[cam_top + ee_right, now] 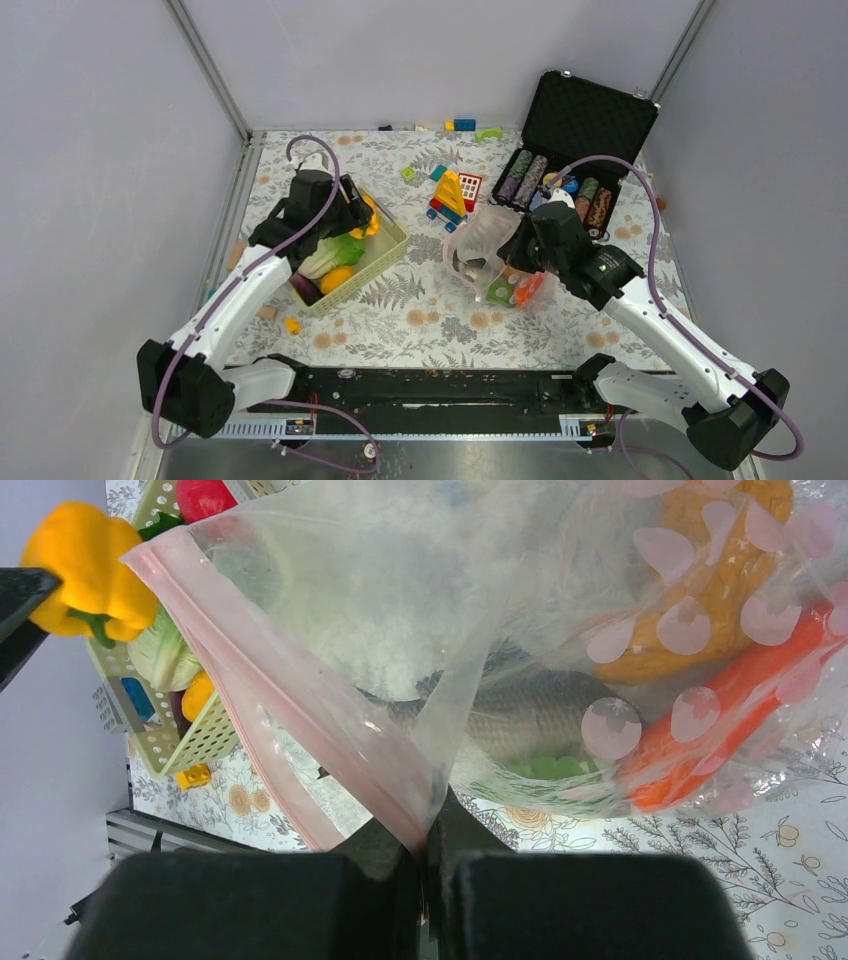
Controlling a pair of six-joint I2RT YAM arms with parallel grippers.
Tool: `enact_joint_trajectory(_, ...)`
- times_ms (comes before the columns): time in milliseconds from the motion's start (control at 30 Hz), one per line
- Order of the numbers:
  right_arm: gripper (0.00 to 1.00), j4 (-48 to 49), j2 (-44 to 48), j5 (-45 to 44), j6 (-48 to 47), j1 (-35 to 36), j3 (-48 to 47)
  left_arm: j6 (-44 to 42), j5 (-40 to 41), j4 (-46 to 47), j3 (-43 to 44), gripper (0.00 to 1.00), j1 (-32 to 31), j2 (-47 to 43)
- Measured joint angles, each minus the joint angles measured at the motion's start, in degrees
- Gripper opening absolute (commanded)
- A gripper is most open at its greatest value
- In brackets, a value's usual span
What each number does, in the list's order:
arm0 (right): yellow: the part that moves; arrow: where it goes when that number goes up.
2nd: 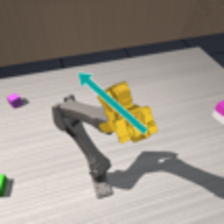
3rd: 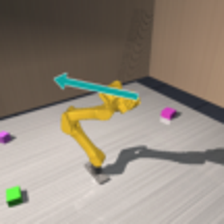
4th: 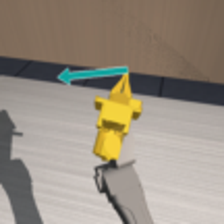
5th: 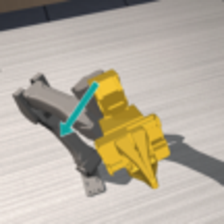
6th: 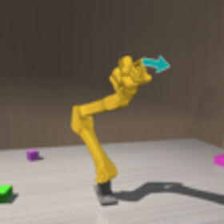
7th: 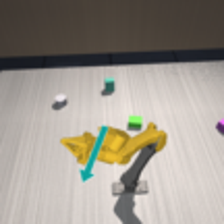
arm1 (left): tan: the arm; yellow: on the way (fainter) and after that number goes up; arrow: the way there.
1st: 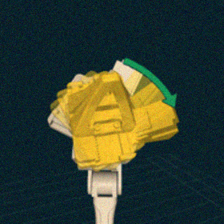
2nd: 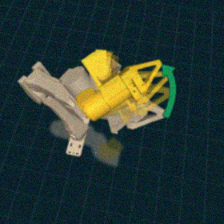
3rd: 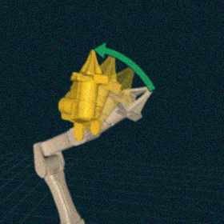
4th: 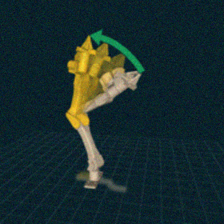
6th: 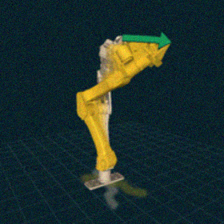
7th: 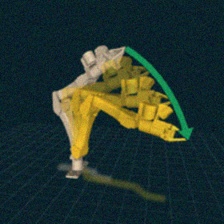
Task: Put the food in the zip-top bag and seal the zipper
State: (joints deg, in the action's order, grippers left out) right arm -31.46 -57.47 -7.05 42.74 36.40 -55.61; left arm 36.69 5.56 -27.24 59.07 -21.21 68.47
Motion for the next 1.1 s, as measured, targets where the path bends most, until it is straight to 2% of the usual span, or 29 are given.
enact_joint_trajectory(200, 0.00, 0.0, 0.0, 0.0, 0.0, 0.0, 0.0, 0.0, -2.2, 1.2, -1.8, 0.00, 0.0, -6.6)
enact_joint_trajectory(367, 0.00, 0.0, 0.0, 0.0, 0.0, 0.0, 0.0, 0.5, -13.2, 7.6, -5.2, 0.00, -0.3, -11.5)
enact_joint_trajectory(500, 0.00, 0.0, 0.0, 0.0, 0.0, 0.0, 0.0, 0.8, -23.3, 15.0, -7.0, 0.00, -3.4, -12.6)
enact_joint_trajectory(800, 0.00, 0.1, 0.0, 0.5, 0.4, 0.0, 0.0, 0.3, -40.3, 31.0, -7.8, 0.00, -15.8, -11.5)
enact_joint_trajectory(933, 0.00, 0.0, 0.0, 0.7, 0.6, 0.0, 0.0, -0.2, -43.2, 34.3, -7.4, 0.00, -18.8, -7.8)
enact_joint_trajectory(1100, 0.00, 0.0, 0.8, 0.7, 0.8, 0.0, 0.0, -0.7, -42.8, 34.1, -6.2, 0.00, -19.9, -1.1)
